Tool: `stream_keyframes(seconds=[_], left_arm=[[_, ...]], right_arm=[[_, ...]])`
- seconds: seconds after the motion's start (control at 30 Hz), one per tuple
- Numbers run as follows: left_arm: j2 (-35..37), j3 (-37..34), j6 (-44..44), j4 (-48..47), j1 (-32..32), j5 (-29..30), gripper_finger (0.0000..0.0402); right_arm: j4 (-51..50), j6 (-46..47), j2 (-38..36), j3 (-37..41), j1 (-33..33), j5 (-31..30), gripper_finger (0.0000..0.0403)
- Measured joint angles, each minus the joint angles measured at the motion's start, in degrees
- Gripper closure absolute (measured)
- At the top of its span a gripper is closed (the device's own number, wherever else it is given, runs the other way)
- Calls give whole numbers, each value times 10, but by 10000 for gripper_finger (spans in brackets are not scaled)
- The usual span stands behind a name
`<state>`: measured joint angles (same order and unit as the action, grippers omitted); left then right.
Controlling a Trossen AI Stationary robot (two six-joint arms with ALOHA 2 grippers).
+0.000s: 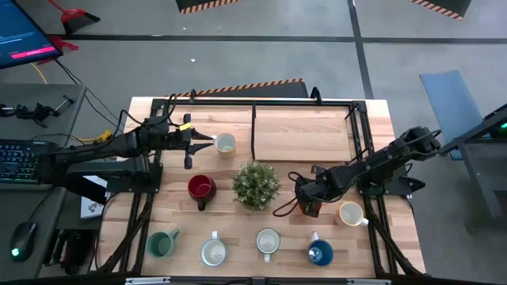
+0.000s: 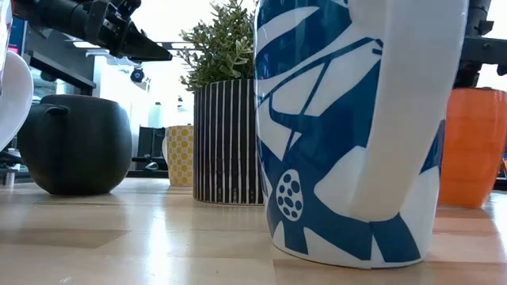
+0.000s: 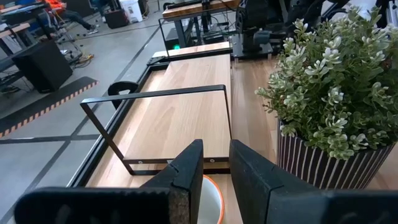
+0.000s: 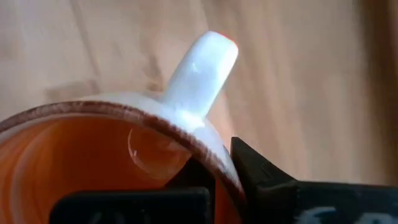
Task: Place coffee mugs
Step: Put the orange mug on the shelf
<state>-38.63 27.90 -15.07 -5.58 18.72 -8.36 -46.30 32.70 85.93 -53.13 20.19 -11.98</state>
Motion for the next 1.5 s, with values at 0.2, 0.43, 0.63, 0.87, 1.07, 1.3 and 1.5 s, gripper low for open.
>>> stream_keyframes(seconds=[0.2,0.43,0.63,0.87,1.07,1.3,1.5], left_arm=[[0,0,8,-26,0,0,332],[0,0,14,-66,0,0,332],[0,0,14,-66,0,0,332],[0,0,14,-66,0,0,332],[0,0,14,-66,0,0,332],[0,0,15,-66,0,0,332],[0,0,16,-66,0,0,332]], right_arm=[[-122,-26,-2,-84,-26,-32,402],[-184,-128,-2,-164,-81,-100,402],[-192,-190,-3,-182,-185,-165,403],[-131,-217,-3,-182,-334,-144,403],[-115,-212,-3,-182,-455,-55,403],[-115,-212,-3,-182,-549,6,403],[-120,-197,3,-182,-596,11,403]])
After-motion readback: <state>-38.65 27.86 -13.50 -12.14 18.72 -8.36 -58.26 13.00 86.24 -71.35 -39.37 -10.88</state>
